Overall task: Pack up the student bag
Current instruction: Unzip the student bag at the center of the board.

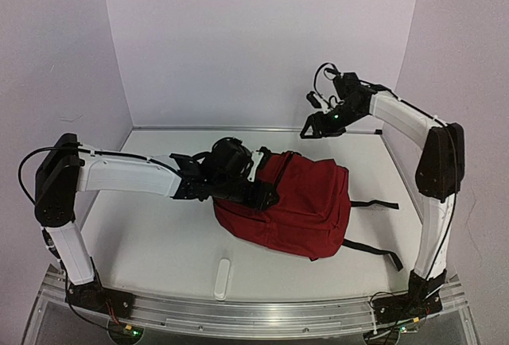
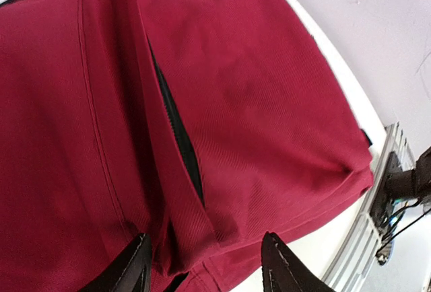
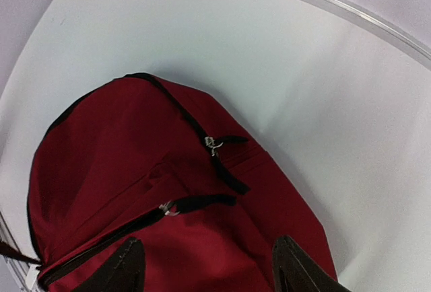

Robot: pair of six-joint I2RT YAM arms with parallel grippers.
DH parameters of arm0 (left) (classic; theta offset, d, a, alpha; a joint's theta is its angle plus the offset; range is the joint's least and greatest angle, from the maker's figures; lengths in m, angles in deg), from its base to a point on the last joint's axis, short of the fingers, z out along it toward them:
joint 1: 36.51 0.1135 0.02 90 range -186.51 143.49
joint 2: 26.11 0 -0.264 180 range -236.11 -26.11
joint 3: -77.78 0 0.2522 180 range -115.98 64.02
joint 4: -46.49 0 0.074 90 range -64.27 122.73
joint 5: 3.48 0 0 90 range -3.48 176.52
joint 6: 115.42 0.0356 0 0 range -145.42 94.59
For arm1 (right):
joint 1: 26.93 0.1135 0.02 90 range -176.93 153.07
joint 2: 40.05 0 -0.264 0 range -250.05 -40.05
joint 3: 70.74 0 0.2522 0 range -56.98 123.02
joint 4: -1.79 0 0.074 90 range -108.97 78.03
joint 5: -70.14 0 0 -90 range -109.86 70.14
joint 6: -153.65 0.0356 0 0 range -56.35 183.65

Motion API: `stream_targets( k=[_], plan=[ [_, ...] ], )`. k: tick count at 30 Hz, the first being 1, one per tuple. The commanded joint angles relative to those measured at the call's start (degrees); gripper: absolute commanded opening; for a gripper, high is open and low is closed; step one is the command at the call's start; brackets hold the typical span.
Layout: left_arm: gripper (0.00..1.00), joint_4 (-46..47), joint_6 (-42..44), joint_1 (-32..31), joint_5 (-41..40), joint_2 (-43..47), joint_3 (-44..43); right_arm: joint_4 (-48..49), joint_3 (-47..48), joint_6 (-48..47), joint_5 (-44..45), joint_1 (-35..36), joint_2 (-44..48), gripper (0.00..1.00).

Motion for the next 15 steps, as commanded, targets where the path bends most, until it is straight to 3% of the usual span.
stream_targets(
  k=[1, 9, 15],
  plan=[
    [0.56, -1.7, -1.4, 2.5, -0.7, 1.3, -4.5, 1.6, -5.3, 2.5, -4.3, 0.2, 11.6, 0.65],
    [0.56, -3.1, -2.4, 7.0, 0.0, -2.0, -8.8, 1.6, -14.9, 7.1, -6.4, 4.5, 15.1, 0.65],
    [0.57, -0.3, -3.8, 8.4, 3.1, -1.7, -7.0, 1.5, -17.7, 8.5, -3.2, 8.9, 14.0, 0.6]
  ],
)
